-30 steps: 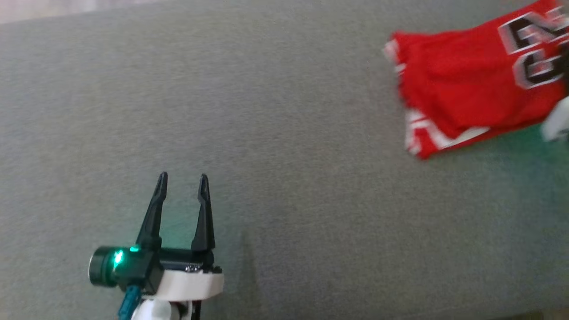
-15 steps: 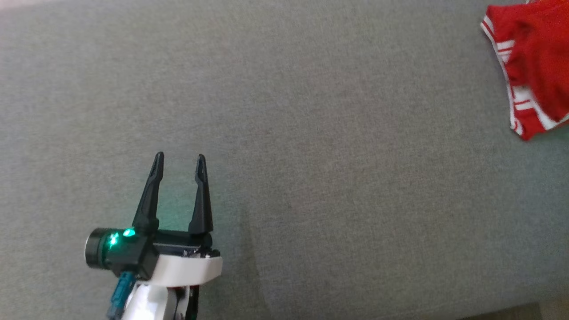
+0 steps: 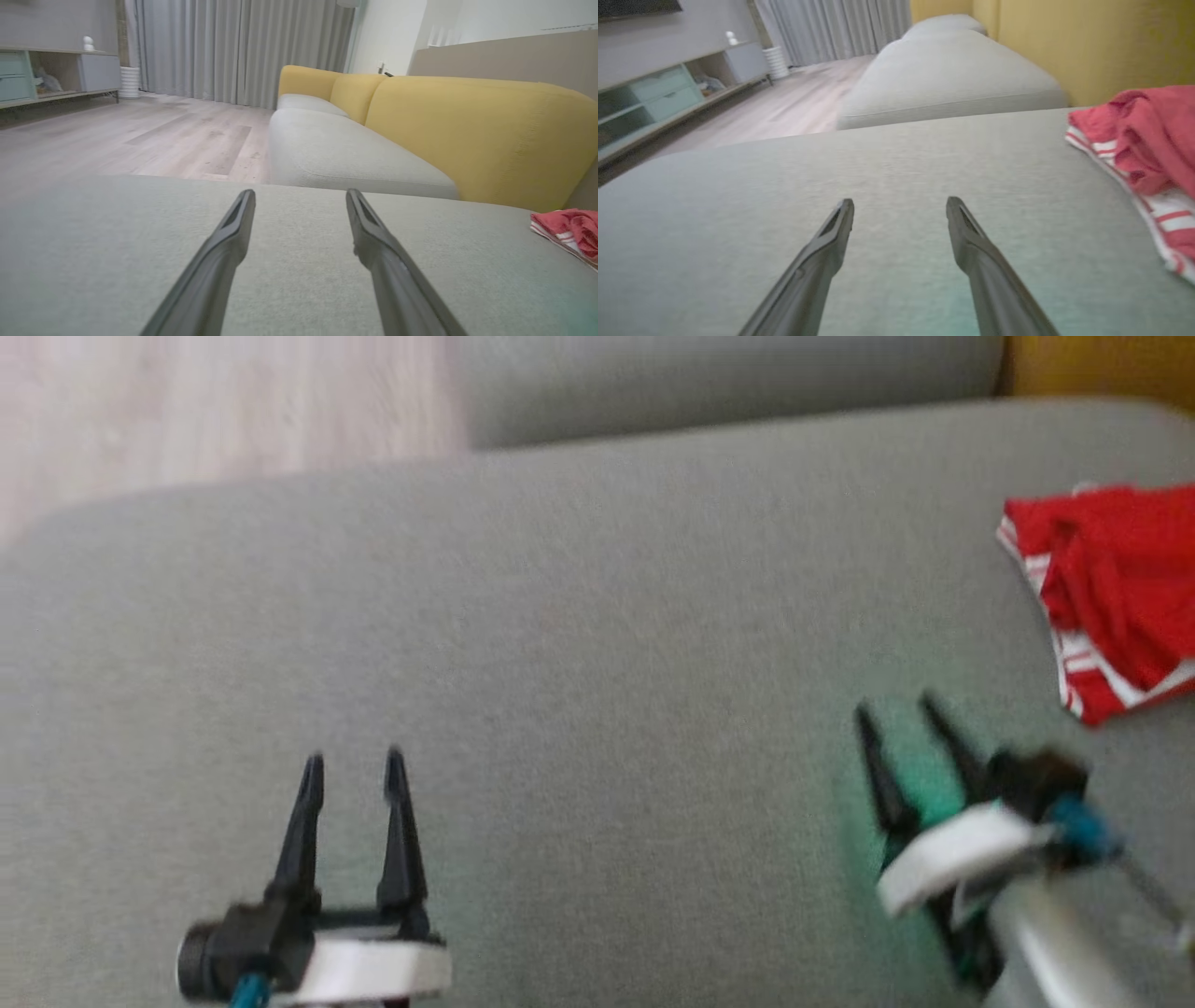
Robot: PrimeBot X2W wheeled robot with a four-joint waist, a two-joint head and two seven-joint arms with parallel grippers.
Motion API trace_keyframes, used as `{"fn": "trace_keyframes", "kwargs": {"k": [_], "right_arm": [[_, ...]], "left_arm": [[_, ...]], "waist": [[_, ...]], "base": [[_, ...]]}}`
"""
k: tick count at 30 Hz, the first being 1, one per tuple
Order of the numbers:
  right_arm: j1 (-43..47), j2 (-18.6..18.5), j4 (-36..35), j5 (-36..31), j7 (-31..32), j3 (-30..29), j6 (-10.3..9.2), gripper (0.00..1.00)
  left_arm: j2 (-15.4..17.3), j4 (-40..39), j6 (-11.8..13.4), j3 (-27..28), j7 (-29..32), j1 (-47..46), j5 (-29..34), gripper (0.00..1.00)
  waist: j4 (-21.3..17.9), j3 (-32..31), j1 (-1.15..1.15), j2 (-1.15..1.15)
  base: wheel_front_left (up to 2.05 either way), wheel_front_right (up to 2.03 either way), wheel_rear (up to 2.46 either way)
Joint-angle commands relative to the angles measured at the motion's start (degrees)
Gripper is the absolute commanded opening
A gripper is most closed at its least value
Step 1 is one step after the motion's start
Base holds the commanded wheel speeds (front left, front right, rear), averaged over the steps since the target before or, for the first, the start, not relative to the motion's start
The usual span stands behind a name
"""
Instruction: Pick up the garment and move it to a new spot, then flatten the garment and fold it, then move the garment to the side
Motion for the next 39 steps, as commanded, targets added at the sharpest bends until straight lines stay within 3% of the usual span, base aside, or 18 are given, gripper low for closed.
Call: {"fn": "trace_keyframes", "kwargs": {"k": [1,3,10,31,32,39], "right_arm": [[0.99,0.11,-2.38,0.69,-1.11,1.13,-0.04,1.00],[4.00,1.06,-6.27,-0.61,-1.37,2.50,-0.04,1.00],[14.62,4.83,-19.19,-7.93,-1.43,-1.78,-0.04,1.00],[17.73,6.88,-20.81,-10.90,-1.44,-5.68,-0.04,1.00],[19.58,7.00,-18.77,-10.55,-0.84,-6.82,0.00,0.00],[19.80,6.92,-16.76,-7.43,-0.32,-6.96,0.00,0.00]], "left_arm": [[-0.14,-1.41,0.24,2.10,-0.55,0.22,0.06,1.00],[-0.14,-1.71,0.43,2.75,-0.55,1.93,0.59,1.00],[-0.14,-3.33,0.04,4.69,-0.55,6.52,1.95,1.00],[-0.14,-1.78,-1.26,4.11,-0.55,7.55,4.88,1.00],[0.10,-0.06,-1.09,2.54,0.00,9.45,4.39,0.00],[0.20,2.15,-1.29,2.66,0.68,9.34,1.36,0.00]], "waist": [[2.37,-5.07,0.02,0.00],[2.70,-6.42,0.02,0.00],[2.90,-8.97,0.02,0.00],[3.02,-9.88,0.02,0.00],[3.02,-9.89,0.02,0.00],[2.93,-9.72,0.02,0.00]], "base": [[0.00,0.00,0.00],[0.00,0.00,0.00],[0.00,0.00,0.00],[0.00,0.00,0.00],[0.00,0.00,0.00],[0.00,0.00,0.00]]}}
